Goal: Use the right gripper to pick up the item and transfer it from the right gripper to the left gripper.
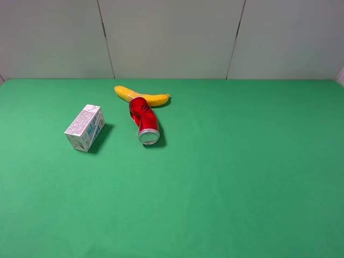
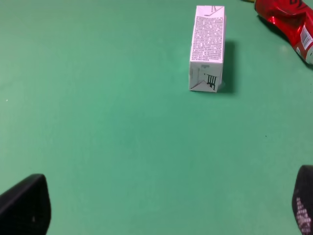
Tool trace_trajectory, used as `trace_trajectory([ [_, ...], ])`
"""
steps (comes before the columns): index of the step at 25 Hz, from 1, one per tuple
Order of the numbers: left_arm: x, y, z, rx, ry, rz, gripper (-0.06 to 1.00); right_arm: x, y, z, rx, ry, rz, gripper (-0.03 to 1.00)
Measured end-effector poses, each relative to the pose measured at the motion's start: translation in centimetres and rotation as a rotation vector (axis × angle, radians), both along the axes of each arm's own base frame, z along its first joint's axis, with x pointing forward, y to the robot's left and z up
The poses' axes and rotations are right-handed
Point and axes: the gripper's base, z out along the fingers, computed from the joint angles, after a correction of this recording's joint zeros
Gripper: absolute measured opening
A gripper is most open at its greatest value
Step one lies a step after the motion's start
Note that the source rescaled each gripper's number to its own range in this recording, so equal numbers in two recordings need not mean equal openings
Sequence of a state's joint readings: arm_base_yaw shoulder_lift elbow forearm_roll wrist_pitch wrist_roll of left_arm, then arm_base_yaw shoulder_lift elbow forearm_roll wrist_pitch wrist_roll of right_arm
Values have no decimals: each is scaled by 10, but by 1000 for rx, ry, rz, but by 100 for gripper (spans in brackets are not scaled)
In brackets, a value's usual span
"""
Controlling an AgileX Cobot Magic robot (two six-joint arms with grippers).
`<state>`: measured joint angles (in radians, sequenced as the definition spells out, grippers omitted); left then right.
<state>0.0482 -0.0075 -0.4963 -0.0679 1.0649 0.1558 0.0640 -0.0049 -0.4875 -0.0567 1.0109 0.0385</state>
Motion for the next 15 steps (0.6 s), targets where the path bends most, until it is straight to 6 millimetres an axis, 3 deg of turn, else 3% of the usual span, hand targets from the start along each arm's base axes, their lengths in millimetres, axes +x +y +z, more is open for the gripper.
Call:
trace_trajectory([
  [15, 0, 0, 0, 1, -1, 0, 97, 0, 0, 0, 0, 0, 0, 100],
])
